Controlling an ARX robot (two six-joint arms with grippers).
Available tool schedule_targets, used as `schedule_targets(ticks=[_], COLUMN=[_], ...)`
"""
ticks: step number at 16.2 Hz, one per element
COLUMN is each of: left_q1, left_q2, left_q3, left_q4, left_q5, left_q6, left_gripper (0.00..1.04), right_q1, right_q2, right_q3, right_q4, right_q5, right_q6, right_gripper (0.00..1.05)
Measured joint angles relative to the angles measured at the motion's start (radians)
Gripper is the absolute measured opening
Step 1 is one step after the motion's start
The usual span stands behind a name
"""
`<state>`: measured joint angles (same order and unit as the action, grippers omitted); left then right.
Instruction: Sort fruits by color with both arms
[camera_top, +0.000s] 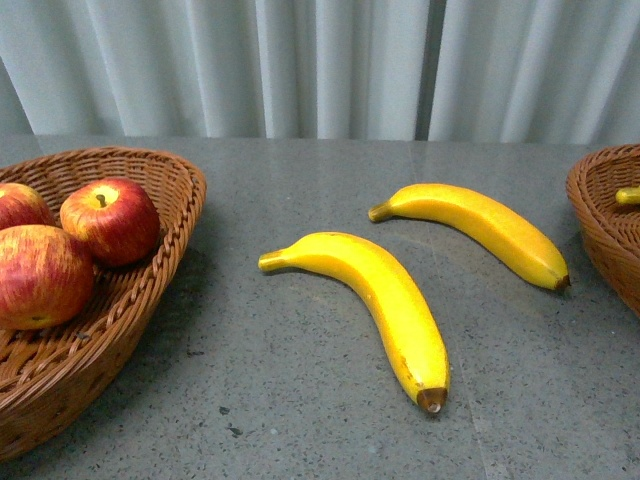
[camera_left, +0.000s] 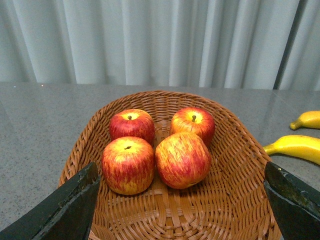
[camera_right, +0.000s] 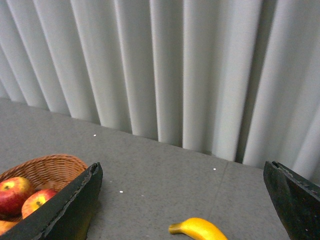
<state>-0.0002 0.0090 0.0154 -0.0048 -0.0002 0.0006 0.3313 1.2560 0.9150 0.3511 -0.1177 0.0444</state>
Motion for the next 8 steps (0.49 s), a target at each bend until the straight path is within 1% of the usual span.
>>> schedule_targets(ticks=[2, 4, 7, 8], left_q1=[0.0, 0.0, 0.0, 0.0], left_q2=[0.0, 0.0, 0.0, 0.0], left_q3=[0.0, 0.0, 0.0, 0.0], left_q4=[0.0, 0.0, 0.0, 0.0], left_q5=[0.0, 0.0, 0.0, 0.0], left_q6=[0.0, 0.0, 0.0, 0.0], left_gripper=[0.98, 0.98, 0.98, 0.98], right_q1=[0.062, 0.122, 0.167, 0.175], right_q2=[0.063, 0.113, 0.238, 0.263], right_q3=[0.078, 0.1, 0.06, 0.054], right_q4=[-0.053, -0.137, -0.239, -0.263], right_q5=[0.006, 0.013, 0.06, 0.074], right_q6=[-0.021, -0.072, -0.204, -0.223], right_gripper=[0.98, 0.98, 0.98, 0.98])
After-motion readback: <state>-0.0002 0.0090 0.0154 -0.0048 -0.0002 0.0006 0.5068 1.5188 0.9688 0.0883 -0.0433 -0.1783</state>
